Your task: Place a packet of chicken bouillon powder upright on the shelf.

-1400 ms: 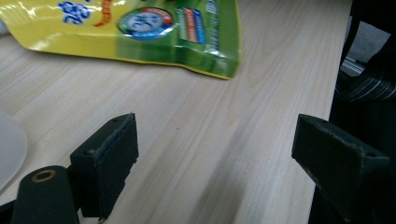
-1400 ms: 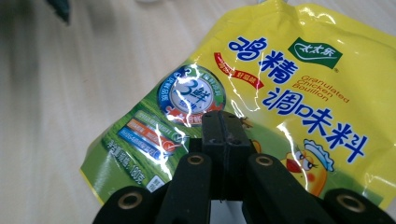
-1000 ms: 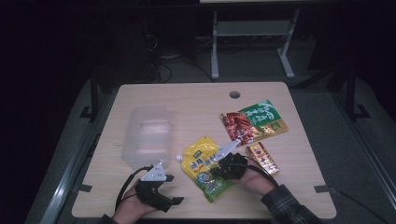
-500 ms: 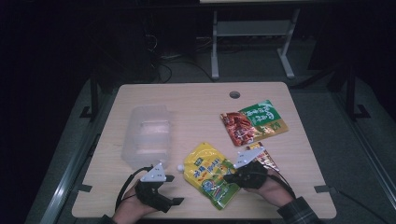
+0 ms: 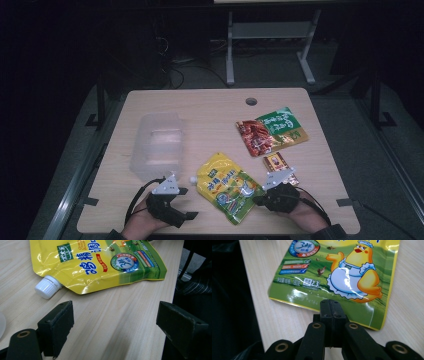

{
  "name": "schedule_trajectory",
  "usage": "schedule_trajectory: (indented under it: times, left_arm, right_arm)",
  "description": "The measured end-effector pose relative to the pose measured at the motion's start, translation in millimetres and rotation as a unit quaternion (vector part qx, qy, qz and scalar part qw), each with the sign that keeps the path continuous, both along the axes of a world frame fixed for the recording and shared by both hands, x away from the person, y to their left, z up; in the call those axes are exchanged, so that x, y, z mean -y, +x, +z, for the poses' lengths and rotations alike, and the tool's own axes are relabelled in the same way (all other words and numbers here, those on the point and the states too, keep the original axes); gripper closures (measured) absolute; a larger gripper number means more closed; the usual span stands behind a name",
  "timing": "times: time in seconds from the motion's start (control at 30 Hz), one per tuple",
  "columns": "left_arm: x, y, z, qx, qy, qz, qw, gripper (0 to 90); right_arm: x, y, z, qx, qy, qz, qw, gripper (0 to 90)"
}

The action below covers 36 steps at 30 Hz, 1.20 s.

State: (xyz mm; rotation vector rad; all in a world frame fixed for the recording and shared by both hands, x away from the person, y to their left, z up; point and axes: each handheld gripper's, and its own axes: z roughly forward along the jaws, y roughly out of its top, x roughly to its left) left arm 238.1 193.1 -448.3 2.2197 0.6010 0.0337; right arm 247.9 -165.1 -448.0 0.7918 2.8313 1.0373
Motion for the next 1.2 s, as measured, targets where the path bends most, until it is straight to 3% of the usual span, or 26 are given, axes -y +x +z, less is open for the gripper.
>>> schedule_trajectory:
  times: [0.03, 0.27, 0.47, 0.63, 0.73, 0.83, 0.9, 1.2]
  left_arm:
    - [-0.3, -0.1, 0.2, 0.0, -0.001, 0.0, 1.0, 13.8]
    - [-1.0, -0.8, 0.2, -0.002, -0.002, 0.0, 1.0, 13.8]
    - [-1.3, -0.7, 0.8, 0.0, 0.0, -0.002, 1.0, 13.8]
    - [-2.4, -1.6, 1.8, 0.001, -0.001, 0.002, 1.0, 13.8]
    - [-6.5, -4.5, 3.4, 0.001, 0.0, 0.009, 1.0, 13.8]
    - [-15.8, -6.2, 4.4, -0.006, 0.0, 0.035, 0.9994, 16.2]
    - [-19.3, -5.5, 2.9, -0.014, 0.003, 0.044, 0.9989, 16.3]
    - [-20.0, -1.6, -3.4, -0.04, 0.004, 0.051, 0.9979, 18.6]
  right_arm:
    - [-2.7, 3.6, -2.5, 0.002, -0.011, 0.002, 0.9999, 90.0]
    - [-5.6, 17.4, -4.4, 0.012, -0.031, -0.007, 0.9994, 90.0]
    - [-8.8, 31.3, -5.6, 0.017, -0.039, -0.018, 0.9989, 90.0]
    - [-12.6, 40.2, -5.9, 0.03, -0.048, -0.011, 0.9983, 90.0]
    - [-10.9, 37.2, -2.5, 0.029, -0.038, -0.016, 0.9987, 90.0]
    - [-7.1, 32.1, 5.9, 0.03, -0.013, -0.015, 0.9993, 90.0]
    - [-8.5, 29.9, 7.5, 0.032, -0.008, -0.012, 0.9994, 90.0]
    - [-22.0, 23.9, 4.8, 0.035, -0.015, 0.02, 0.9991, 90.0]
